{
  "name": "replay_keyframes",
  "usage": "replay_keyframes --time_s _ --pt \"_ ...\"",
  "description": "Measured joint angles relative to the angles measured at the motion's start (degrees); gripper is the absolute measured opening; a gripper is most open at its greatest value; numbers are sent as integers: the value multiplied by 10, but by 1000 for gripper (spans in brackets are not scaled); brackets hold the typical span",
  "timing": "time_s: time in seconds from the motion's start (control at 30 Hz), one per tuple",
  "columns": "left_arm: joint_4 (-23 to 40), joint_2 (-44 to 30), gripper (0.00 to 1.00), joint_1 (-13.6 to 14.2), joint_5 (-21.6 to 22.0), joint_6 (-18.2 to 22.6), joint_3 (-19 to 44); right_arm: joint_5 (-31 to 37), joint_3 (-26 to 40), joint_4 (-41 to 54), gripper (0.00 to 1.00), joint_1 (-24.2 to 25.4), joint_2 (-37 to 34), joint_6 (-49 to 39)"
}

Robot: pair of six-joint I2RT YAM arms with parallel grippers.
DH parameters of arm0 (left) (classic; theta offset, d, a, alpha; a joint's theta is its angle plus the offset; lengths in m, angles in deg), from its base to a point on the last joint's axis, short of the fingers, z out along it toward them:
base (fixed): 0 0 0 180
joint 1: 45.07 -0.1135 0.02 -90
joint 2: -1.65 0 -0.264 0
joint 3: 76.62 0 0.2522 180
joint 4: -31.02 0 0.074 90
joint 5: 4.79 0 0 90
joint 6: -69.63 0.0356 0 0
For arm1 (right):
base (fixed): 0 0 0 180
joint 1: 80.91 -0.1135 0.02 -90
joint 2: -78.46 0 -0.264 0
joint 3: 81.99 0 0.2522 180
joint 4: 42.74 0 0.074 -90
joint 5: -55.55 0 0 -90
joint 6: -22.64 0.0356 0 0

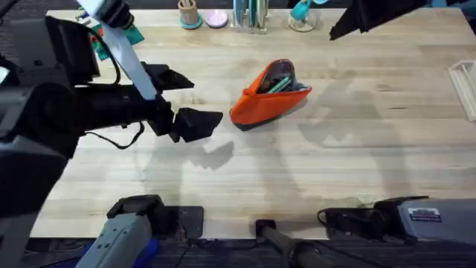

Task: Unzip the bag, pick up the pens from the table one at a time and place them inside, then zip the bag closed.

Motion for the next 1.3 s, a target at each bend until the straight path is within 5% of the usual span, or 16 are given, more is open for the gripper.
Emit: replay_keyframes --time_s 0.23,0.47,0.8,1.3 --pt "-2 -64 993 -13 -40 78 -1 2 0 -4 996 -2 0 33" --pt "-2 -120 993 -14 -64 137 -1 99 0 -14 996 -36 -1 123" --pt "-3 -133 994 -14 -72 156 -1 229 0 -48 996 -169 -20 166" --pt "-4 -133 995 -14 -72 158 -1 259 0 -91 996 -248 -119 141"
